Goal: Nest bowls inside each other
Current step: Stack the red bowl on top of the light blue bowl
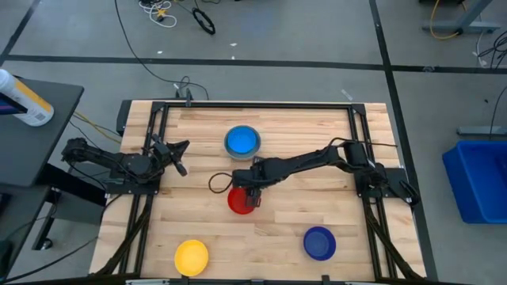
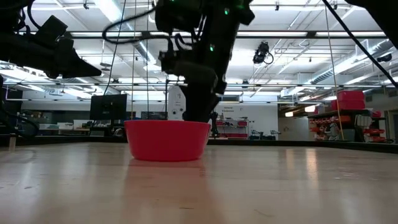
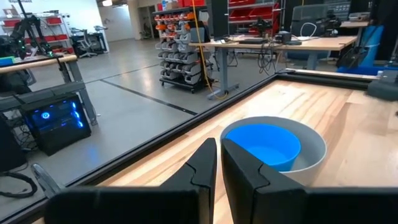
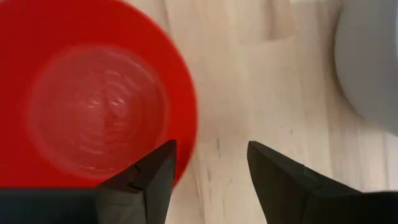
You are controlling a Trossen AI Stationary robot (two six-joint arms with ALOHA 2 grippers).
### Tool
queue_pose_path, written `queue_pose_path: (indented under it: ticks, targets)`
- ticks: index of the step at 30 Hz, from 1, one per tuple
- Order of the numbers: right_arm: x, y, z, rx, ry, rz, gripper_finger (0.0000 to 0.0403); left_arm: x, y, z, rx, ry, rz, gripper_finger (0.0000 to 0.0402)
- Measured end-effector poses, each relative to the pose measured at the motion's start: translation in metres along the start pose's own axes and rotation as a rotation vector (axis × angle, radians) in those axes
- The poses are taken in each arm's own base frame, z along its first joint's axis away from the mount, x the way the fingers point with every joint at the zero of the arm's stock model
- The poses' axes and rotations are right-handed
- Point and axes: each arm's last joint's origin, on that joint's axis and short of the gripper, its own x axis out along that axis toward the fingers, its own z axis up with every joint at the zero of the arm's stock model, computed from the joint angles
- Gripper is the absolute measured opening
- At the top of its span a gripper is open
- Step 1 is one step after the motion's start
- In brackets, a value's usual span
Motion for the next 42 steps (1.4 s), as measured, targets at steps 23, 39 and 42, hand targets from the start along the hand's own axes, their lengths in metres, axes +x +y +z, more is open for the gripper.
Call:
queue_pose_path:
  ticks: [23, 39, 42]
  targets:
    - [-0.012, -0.001, 0.008, -0.065, -0.190, -0.110, 0.0004, 0.000, 0.000, 0.000, 0.006, 0.001, -0.001, 0.0032]
    - [-0.048, -0.153, 0.043, 0.066, -0.416, -0.315, 0.0001, 0.000, 0.000, -0.001, 0.004, 0.004, 0.000, 0.0032]
    - [-0.045, -0.185, 0.040, 0.121, -0.412, -0.281, 0.0001, 0.000, 0.000, -0.001, 0.004, 0.005, 0.000, 0.0032]
